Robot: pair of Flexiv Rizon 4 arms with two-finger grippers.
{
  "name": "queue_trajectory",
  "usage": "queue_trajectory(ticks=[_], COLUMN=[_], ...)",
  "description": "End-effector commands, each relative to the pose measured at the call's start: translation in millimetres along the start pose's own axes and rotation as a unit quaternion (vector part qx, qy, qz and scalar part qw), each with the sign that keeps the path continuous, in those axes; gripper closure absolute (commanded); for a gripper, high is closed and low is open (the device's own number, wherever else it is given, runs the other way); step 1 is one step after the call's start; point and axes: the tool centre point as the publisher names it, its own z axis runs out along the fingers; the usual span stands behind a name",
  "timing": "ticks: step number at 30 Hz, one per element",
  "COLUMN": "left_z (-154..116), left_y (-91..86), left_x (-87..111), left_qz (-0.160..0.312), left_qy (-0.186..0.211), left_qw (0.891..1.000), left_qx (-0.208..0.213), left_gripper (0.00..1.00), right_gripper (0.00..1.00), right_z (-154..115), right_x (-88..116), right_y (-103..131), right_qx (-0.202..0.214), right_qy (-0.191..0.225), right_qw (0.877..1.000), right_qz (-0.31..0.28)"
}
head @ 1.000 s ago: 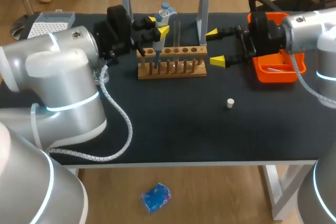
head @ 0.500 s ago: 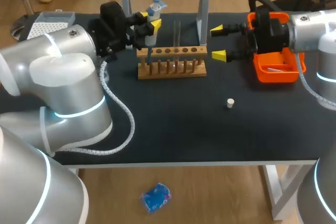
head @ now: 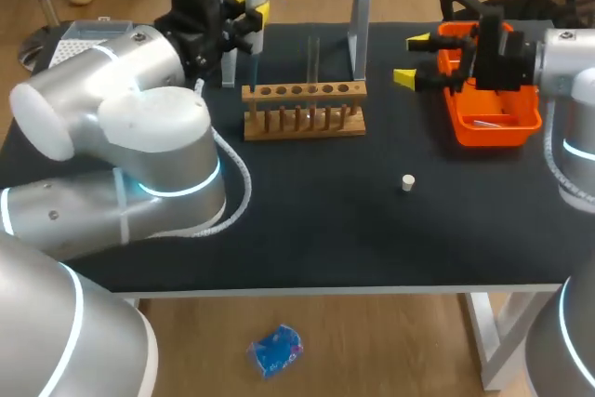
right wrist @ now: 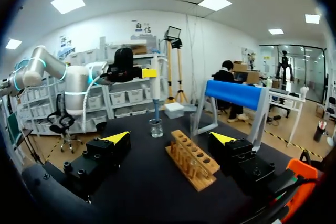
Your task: Invert the test tube, pick up the pipette, mount the tip to pipette, aspirate from beaker and dispense into the tube, eject the tip, return the pipette, and cap with the stopper.
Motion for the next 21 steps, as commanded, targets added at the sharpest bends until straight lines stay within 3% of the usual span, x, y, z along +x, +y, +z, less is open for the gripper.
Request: queue_trajectory(ticks=[1, 9, 21], left_z=[25, 39, 54], left_y=[-2.9, 0.5, -3.4], left_x=[-6.9, -34.1, -65.8], left_qz=[-0.001, -0.01, -0.019], left_qy=[-0.069, -0.121, -0.158], left_qw=[0.998, 0.991, 0.982], left_qx=[-0.009, -0.047, -0.106], left_gripper=[1.0, 1.0, 1.0], right_gripper=[0.0, 0.0, 0.0], right_z=[12, 34, 78], right_x=[-3, -18, -37], right_y=[5, 19, 35], right_qx=[0.005, 0.011, 0.033], right_qy=[-0.057, -0.085, -0.073], right_qw=[0.998, 0.996, 0.997], right_qz=[-0.003, 0.003, 0.015])
